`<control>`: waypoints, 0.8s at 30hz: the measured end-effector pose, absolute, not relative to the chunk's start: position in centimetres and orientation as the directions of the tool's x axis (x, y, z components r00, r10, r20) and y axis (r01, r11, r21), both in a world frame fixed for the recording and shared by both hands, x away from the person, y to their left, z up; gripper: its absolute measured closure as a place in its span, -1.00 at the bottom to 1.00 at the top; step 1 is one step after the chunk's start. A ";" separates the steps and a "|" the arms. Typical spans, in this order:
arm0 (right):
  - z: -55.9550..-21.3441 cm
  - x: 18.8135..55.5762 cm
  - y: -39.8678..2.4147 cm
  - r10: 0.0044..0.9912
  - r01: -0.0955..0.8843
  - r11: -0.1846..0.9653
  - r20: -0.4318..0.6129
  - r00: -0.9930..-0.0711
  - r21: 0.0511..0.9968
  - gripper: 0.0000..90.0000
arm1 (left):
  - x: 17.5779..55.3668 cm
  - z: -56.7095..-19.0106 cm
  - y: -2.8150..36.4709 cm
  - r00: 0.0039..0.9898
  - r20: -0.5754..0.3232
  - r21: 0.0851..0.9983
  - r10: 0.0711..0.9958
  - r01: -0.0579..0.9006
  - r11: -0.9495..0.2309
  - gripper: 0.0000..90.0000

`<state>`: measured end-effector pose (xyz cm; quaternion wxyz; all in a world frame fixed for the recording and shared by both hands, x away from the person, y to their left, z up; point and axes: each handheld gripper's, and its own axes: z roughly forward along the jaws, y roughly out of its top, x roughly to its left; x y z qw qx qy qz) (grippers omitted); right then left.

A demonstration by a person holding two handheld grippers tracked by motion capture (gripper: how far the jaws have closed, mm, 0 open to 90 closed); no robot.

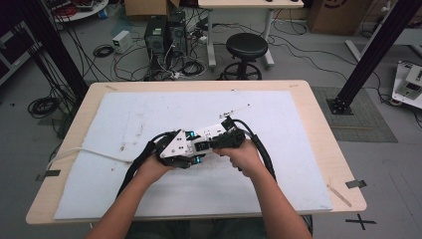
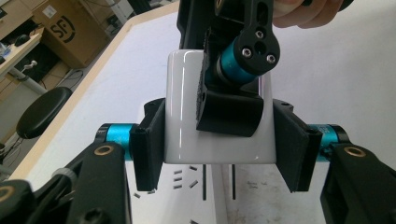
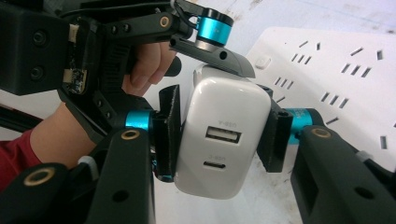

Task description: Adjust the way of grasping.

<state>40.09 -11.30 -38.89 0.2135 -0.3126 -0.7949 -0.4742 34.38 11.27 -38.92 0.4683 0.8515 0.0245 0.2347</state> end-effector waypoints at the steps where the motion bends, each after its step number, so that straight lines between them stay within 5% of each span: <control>1: -38.7 40.0 -11.4 0.302 0.699 0.348 0.632 -0.714 0.624 0.36 | 34.6 -38.9 11.5 0.895 0.347 0.824 0.281 -0.147 -0.547 -0.12; 2: -38.6 40.1 -11.7 0.326 0.701 0.348 0.620 -0.713 0.623 0.39 | 34.6 -38.9 11.5 0.893 0.346 0.824 0.288 -0.142 -0.549 -0.29; 6: -38.5 40.1 -11.9 0.338 0.698 0.341 0.611 -0.716 0.629 0.40 | 34.7 -39.0 11.6 0.896 0.332 0.815 0.295 -0.115 -0.569 -0.44; 24: -36.6 39.9 -14.0 0.412 0.653 0.341 0.517 -0.751 0.676 0.41 | 35.8 -37.7 15.4 0.877 0.239 0.778 0.416 0.083 -0.623 -0.59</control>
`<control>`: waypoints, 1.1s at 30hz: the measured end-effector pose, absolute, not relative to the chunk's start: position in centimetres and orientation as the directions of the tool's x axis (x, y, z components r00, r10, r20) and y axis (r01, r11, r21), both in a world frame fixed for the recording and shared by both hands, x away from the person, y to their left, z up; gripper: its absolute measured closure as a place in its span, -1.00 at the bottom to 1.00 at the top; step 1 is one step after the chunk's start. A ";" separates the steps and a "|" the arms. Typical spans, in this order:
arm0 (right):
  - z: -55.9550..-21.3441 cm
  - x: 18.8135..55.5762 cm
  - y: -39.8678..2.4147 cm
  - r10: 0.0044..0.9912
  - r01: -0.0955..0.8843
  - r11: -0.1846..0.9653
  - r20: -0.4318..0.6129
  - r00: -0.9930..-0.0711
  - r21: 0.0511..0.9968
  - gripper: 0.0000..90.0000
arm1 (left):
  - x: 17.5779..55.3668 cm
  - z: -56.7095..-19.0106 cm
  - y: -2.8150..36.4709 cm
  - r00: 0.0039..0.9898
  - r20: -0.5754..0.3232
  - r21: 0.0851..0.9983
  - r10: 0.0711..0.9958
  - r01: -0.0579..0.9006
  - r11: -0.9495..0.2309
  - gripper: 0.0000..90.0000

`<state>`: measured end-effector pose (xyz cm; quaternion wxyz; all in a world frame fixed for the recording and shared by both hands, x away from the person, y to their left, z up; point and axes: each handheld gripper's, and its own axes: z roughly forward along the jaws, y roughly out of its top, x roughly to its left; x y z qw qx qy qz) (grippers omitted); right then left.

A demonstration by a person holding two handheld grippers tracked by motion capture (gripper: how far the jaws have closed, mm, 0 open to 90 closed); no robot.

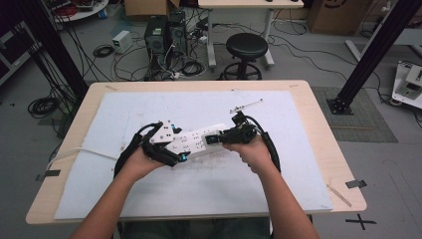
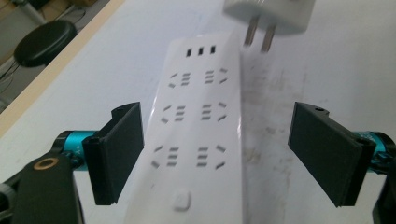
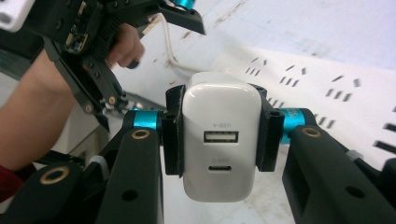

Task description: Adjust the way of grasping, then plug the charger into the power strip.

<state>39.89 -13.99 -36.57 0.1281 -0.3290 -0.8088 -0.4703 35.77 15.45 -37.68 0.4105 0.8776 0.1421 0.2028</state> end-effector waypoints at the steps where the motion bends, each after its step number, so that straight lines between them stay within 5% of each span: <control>1: -36.4 39.9 -14.1 0.418 0.651 0.342 0.511 -0.751 0.678 0.41 | 35.8 -37.6 15.8 0.875 0.236 0.776 0.422 0.092 -0.624 -0.59; 15: -33.6 40.5 -15.0 0.478 0.602 0.396 0.404 -0.780 0.693 0.41 | 36.5 -35.2 19.5 0.854 0.236 0.688 0.463 0.190 -0.701 -0.59; 20: -32.9 40.9 -15.9 0.498 0.599 0.398 0.385 -0.777 0.695 0.41 | 38.1 -34.1 22.2 0.836 0.184 0.649 0.517 0.292 -0.703 -0.64; 33: -31.9 41.9 -16.2 0.514 0.569 0.459 0.319 -0.797 0.682 0.41 | 38.8 -34.3 24.1 0.838 0.164 0.635 0.520 0.314 -0.706 -0.64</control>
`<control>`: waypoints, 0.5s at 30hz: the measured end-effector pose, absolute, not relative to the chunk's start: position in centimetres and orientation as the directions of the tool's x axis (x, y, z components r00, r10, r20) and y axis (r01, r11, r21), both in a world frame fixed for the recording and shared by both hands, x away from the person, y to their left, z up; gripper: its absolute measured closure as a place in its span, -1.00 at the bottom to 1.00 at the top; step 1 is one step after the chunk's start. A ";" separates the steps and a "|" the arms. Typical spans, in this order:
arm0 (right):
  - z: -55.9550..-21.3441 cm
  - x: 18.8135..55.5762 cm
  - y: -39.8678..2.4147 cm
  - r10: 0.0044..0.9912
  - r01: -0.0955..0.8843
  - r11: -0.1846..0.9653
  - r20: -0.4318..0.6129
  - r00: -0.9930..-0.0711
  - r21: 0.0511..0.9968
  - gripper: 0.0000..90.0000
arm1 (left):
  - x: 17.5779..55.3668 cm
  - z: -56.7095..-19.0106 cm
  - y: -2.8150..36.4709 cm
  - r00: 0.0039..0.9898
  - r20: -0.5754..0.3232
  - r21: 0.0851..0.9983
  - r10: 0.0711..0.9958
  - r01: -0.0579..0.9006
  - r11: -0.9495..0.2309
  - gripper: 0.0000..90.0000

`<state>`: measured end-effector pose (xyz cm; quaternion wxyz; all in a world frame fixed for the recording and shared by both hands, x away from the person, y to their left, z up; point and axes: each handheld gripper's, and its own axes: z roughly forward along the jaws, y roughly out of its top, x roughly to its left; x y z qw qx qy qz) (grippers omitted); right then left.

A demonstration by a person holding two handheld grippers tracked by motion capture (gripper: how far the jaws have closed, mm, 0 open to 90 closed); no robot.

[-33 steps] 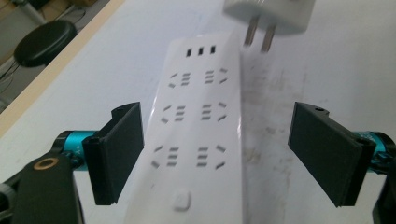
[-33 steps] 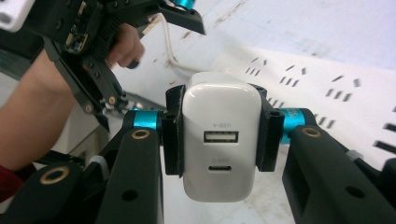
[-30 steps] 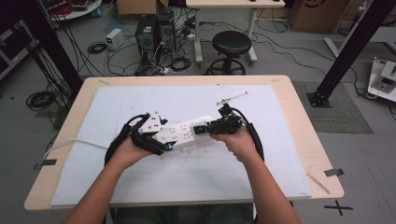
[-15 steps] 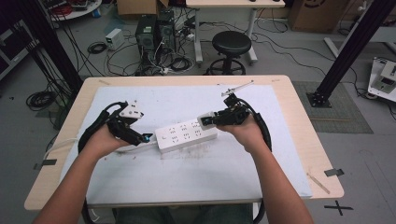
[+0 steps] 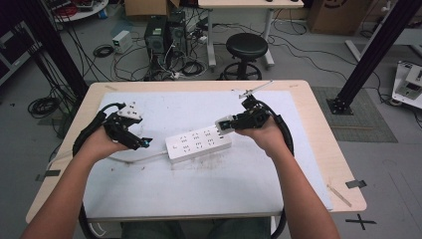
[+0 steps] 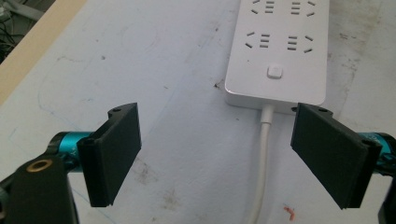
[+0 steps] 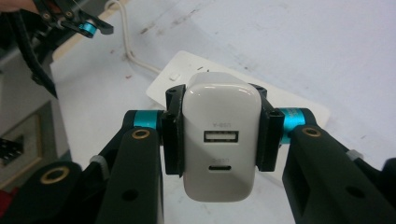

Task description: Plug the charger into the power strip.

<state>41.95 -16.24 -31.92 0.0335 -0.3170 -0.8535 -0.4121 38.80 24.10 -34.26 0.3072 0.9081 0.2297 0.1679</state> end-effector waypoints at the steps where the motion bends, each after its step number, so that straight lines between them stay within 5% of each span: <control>1: -31.9 41.9 -16.2 0.514 0.569 0.459 0.319 -0.797 0.682 0.41 | 38.8 -34.3 24.1 0.838 0.164 0.635 0.520 0.314 -0.706 -0.64; 15: -30.7 45.1 -13.5 0.448 0.454 0.649 0.176 -0.877 0.611 0.40 | 38.4 -35.5 26.0 0.828 0.155 0.623 0.539 0.341 -0.704 -0.64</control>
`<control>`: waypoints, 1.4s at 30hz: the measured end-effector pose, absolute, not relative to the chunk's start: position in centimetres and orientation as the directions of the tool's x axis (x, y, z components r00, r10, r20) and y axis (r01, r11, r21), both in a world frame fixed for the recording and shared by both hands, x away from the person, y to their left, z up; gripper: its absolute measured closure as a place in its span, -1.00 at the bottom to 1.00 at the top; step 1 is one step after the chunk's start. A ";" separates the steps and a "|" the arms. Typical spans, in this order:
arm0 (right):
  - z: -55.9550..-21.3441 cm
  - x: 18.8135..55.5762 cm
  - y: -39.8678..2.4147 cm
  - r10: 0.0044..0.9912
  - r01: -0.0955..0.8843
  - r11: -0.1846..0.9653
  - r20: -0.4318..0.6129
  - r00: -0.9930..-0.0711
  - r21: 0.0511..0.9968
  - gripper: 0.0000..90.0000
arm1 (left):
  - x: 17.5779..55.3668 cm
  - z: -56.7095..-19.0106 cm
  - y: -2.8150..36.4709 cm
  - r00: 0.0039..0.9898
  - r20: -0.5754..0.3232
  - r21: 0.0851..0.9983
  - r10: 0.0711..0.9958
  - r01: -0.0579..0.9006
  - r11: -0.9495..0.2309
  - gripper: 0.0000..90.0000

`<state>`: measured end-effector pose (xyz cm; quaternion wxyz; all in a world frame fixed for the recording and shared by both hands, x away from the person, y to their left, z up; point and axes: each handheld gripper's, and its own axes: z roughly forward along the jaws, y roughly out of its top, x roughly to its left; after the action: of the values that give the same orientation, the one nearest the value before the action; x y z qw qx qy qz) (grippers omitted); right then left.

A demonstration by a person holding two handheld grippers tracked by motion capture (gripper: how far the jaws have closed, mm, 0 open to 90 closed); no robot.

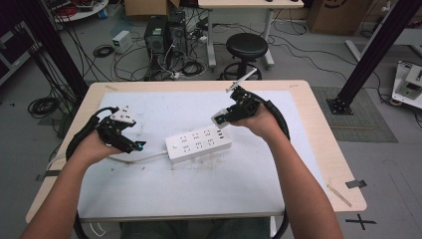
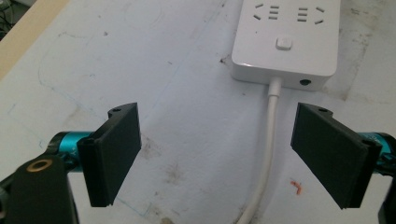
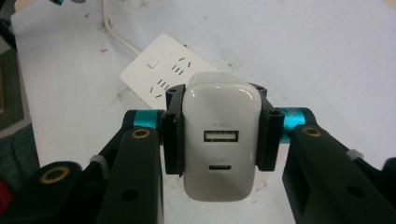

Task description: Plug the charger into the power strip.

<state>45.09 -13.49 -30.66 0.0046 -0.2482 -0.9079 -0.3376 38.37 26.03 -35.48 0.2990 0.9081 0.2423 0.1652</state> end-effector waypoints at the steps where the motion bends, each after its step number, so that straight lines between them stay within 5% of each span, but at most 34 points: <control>1: -30.6 45.3 -13.2 0.438 0.442 0.664 0.165 -0.884 0.603 0.40 | 38.4 -35.5 26.0 0.828 0.155 0.623 0.539 0.341 -0.704 -0.64; 12: -31.5 47.1 -9.7 0.300 0.297 0.827 0.072 -0.951 0.477 0.41 | 38.1 -36.4 27.1 0.813 0.142 0.620 0.564 0.371 -0.691 -0.64; 42: -34.5 49.2 -5.8 0.000 -0.007 0.958 -0.024 -1.000 0.286 0.41 | 38.4 -37.0 26.6 0.815 0.142 0.600 0.562 0.381 -0.704 -0.64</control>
<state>49.17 -5.84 -34.52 -0.0119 0.0018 -0.9895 -0.1443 38.38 26.61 -37.03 0.2843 0.9091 0.2594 0.1594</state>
